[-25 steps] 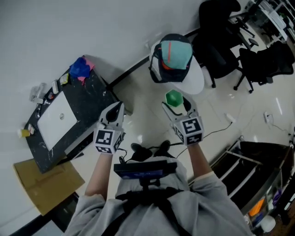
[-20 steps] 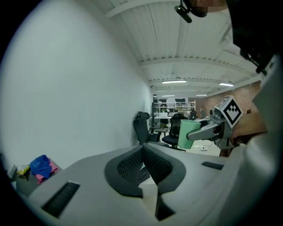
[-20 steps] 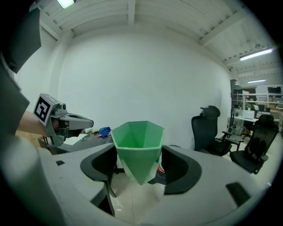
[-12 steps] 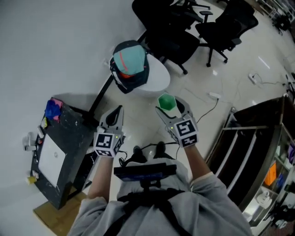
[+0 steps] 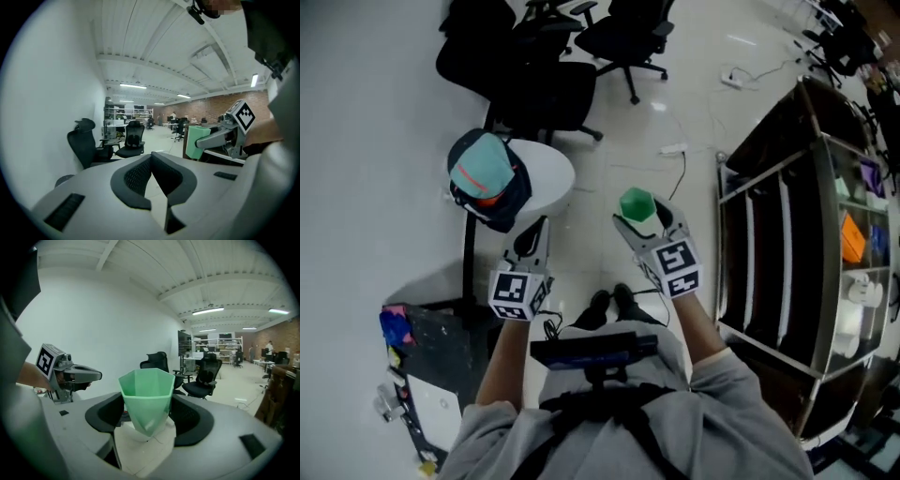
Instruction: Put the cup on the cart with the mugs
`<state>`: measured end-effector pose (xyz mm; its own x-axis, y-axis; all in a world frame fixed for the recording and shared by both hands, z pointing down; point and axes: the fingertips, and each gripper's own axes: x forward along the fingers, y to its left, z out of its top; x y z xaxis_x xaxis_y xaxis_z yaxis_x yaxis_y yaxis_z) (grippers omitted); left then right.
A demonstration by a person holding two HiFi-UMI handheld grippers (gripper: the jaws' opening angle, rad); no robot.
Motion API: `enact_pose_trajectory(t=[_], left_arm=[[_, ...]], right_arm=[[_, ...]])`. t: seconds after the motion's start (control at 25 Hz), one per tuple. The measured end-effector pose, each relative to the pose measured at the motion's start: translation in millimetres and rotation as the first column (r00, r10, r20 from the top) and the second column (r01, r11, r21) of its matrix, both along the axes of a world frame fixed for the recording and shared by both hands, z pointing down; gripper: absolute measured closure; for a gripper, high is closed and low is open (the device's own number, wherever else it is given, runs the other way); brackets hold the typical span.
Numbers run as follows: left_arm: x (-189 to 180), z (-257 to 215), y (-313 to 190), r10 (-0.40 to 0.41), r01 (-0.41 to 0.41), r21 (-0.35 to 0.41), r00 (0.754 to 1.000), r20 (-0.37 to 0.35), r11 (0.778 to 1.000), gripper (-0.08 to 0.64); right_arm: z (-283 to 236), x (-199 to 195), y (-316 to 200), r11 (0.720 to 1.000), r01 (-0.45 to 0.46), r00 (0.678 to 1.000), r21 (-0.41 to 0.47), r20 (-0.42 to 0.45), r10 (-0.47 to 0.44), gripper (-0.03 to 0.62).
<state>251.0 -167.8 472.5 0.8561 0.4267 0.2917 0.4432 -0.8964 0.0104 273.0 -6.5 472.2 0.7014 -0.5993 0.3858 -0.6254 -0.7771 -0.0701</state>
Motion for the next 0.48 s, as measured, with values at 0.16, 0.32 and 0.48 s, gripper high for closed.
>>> enact_pose_trajectory(t=[0.16,0.32,0.48], left_arm=[[20,-4,46,0.187,-0.187,-0.016,0.982,0.008,0.982,0.56],[24,2,94,0.34,-0.34,-0.02,0.94,0.012,0.94,0.56],[22,7,151,0.475,-0.475,-0.018,0.88,0.022,0.88,0.56]], right_arm=[[-3,-8,42,0.983,-0.18,0.984,-0.015,-0.006,0.18,0.27],[3,-26,89,0.948,-0.316,0.949,-0.035,-0.015,0.316,0.27],[1,-49,146,0.878,-0.477,0.879,-0.04,-0.008,0.477,0.27]])
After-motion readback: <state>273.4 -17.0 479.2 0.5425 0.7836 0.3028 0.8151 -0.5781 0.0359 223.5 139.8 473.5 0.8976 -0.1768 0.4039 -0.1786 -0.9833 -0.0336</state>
